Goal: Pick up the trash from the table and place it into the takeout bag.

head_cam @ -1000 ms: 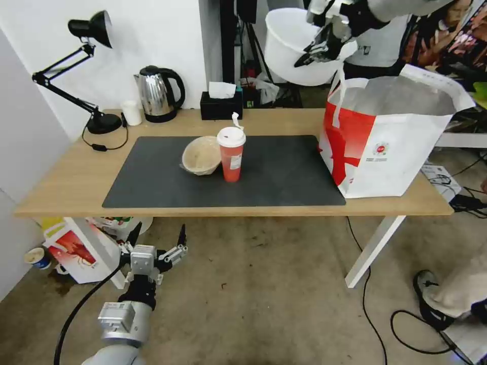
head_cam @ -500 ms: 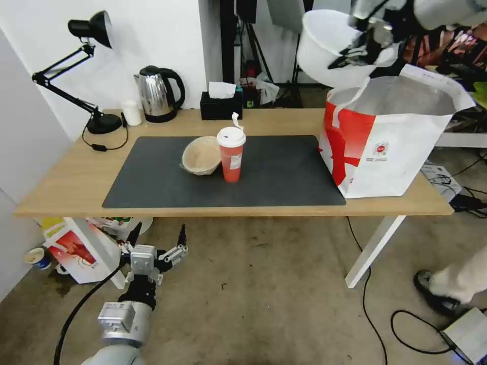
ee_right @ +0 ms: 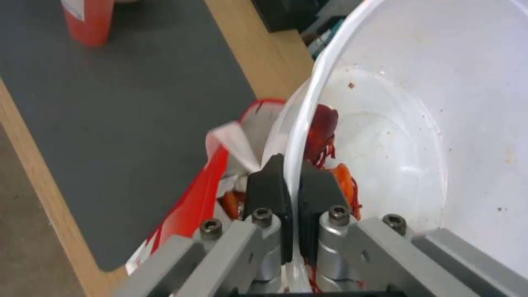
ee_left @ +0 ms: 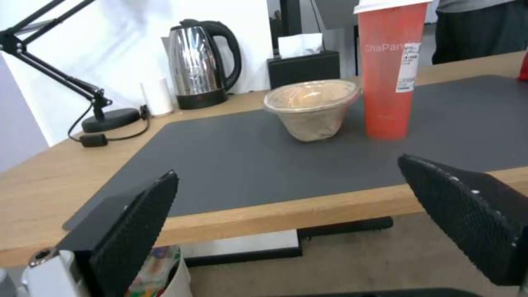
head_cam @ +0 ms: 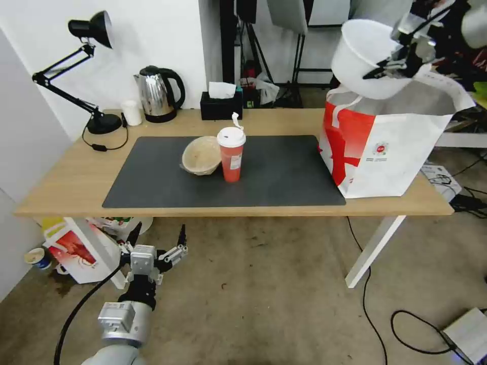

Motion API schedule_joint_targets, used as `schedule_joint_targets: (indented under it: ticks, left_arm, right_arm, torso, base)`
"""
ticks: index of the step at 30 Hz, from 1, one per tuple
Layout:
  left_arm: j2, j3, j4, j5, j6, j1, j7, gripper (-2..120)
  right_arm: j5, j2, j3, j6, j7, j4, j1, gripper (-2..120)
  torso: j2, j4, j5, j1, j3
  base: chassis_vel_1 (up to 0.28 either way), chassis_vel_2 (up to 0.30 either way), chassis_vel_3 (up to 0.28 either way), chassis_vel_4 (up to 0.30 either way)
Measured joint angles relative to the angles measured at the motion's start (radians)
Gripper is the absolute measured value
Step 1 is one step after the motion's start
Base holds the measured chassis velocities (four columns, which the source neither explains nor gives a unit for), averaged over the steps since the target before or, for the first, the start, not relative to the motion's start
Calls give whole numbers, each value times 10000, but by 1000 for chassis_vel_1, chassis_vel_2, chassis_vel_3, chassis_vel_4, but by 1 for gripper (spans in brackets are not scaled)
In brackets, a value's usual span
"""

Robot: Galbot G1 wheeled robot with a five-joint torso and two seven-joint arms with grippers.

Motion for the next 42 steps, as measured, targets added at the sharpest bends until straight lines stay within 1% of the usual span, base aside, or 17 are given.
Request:
schedule_joint_targets:
  ticks: [2,3,6,16,27,39,42]
  left_arm:
    - [0,0,0,0,0,0,0,100]
    - [0,0,0,0,0,0,0,100]
    - [0,0,0,0,0,0,0,100]
    - [0,0,0,0,0,0,0,100]
    - [0,0,0,0,0,0,0,100]
    - [0,0,0,0,0,0,0,100]
    - [0,0,0,0,0,0,0,100]
  right_arm:
    - [-17,45,-31,4,3,23,7,0]
    - [-100,233,-208,33,21,134,68,0]
    - [-234,474,-489,139,36,210,187,0]
    - [-631,861,-1068,482,234,82,349,0]
    - [-695,783,-1069,741,643,-175,121,0]
    - [-689,652,-1000,755,930,-151,-87,0]
    - [-680,581,-768,753,998,-151,-298,0]
  torso:
    - [0,0,0,1,0]
    - [0,0,1,0,-1]
    - [0,0,1,1,0]
    - [0,-1,1,1,0]
    - [0,1,-1,1,0]
    - [0,0,-1,1,0]
    - [0,-1,-1,1,0]
  base:
    - [0,0,0,0]
    - [0,0,0,0]
    - [0,0,0,0]
    - [0,0,0,0]
    - [0,0,0,0]
    - [0,0,0,0]
    - [0,0,0,0]
